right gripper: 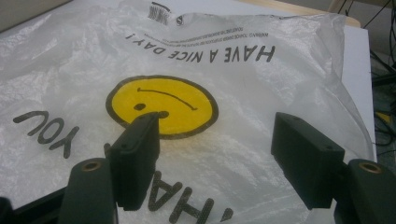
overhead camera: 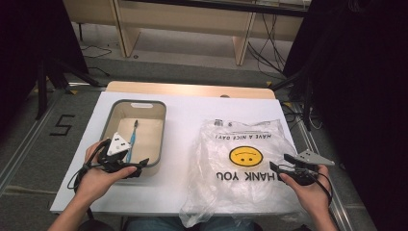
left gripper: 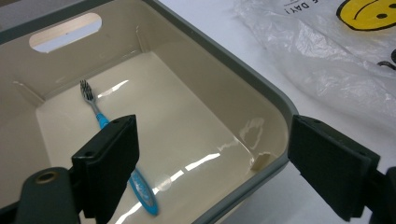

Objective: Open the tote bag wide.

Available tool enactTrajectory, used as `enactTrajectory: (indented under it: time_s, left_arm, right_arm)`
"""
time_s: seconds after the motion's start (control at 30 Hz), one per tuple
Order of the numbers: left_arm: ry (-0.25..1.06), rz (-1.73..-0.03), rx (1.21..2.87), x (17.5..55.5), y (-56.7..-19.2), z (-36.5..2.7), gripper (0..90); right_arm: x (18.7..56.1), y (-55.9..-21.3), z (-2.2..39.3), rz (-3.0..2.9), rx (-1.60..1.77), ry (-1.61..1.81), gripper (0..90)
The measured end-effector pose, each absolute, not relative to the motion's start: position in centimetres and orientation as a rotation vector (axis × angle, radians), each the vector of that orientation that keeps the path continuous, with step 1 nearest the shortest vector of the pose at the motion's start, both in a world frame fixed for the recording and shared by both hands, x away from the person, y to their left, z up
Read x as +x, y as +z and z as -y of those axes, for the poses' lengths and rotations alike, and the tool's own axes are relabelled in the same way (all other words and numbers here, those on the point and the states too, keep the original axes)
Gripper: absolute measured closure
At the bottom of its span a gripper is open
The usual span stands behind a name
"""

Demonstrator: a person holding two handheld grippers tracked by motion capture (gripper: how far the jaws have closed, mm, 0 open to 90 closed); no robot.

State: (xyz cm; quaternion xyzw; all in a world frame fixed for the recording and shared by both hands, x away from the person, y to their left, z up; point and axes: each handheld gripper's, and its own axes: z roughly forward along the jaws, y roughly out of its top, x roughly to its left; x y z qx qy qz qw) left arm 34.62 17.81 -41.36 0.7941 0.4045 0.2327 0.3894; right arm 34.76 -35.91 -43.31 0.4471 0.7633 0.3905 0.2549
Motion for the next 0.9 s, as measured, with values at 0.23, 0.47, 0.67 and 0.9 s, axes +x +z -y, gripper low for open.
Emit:
enactTrajectory:
  time_s: [0.23, 0.47, 0.67, 0.9]
  left_arm:
    - [0.595, -1.009, 2.009, 34.1, -40.7, -16.7, 19.4]
    - [0.565, -0.912, 2.040, 33.3, -39.9, -13.6, 21.1]
    - [0.448, -0.831, 2.066, 32.6, -39.8, -10.3, 23.5]
    - [0.355, -0.741, 2.154, 32.2, -40.7, -5.6, 23.5]
  right_arm:
    - [34.9, -43.0, 36.0, -2.059, 1.221, 1.046, 33.8]
    - [35.4, -42.8, 36.2, -2.054, 1.263, 1.012, 33.8]
    - [35.7, -42.8, 36.6, -2.057, 1.300, 0.981, 33.8]
    - [35.6, -42.4, 37.6, -2.026, 1.382, 0.925, 33.9]
